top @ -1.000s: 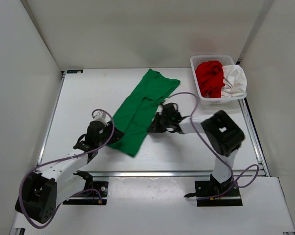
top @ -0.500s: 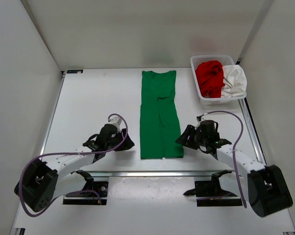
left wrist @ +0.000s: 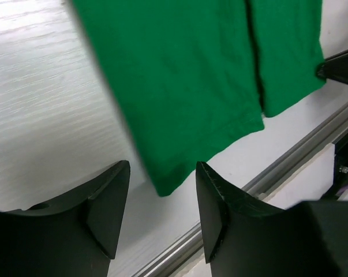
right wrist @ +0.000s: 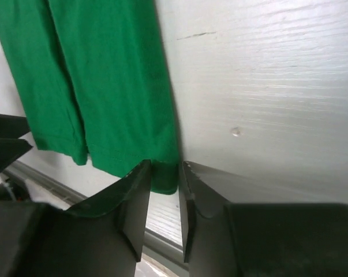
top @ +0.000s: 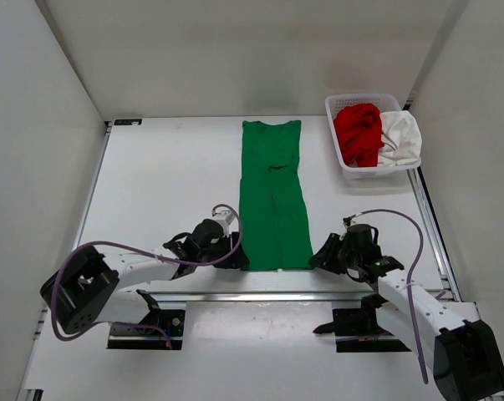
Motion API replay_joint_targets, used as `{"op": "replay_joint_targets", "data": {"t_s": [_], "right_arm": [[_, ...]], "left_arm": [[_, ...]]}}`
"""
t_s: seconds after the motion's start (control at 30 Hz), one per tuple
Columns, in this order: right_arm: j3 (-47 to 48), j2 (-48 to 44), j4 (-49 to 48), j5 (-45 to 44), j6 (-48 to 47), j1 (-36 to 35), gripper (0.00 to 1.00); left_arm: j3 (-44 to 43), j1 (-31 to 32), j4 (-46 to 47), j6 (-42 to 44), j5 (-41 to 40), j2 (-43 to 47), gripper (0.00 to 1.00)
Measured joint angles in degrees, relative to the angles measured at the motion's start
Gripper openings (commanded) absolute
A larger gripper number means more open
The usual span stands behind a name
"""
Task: Fold and stack the t-shirts
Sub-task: Grab the bottom of the folded rectangular tshirt with both arms
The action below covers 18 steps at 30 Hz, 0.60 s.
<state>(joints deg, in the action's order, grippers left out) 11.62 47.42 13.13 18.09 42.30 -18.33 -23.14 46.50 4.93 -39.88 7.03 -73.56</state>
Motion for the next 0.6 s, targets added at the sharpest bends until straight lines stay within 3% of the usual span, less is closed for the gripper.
{"op": "replay_joint_targets", "data": {"t_s": [0.1, 0.13, 0.23, 0.27, 0.4, 0.6], "right_arm": [[-0.11, 1.25, -1.09, 1.55, 0.13, 0.0, 0.07], [-0.22, 1.77, -1.49, 2.1, 0.22, -0.07, 0.03], [-0.33, 1.88, -1.4, 2.32, 1.14, -1.7, 0.0], [-0.33, 1.6, -1.05, 2.32, 1.42, -2.89, 0.0], [-0.5, -2.73, 2.25, 1.79, 3.23, -8.41, 0.0], [-1.22, -11.13, 9.88, -0.24, 8.33, -17.68, 0.0]], "left_arm": [[-0.72, 0.66, 1.7, -0.46, 0.52, -2.34, 0.42], [-0.83, 0.76, 2.6, -1.11, 1.01, -3.32, 0.3], [-0.98, 1.16, 3.34, -1.88, 1.75, -5.4, 0.05], [-1.03, 1.25, 3.28, -2.21, 1.88, -5.49, 0.02], [0.11, 1.31, 0.02, -2.21, 1.99, -2.27, 0.0], [4.92, 0.92, -11.04, -2.62, 2.1, 11.02, 0.0]]}}
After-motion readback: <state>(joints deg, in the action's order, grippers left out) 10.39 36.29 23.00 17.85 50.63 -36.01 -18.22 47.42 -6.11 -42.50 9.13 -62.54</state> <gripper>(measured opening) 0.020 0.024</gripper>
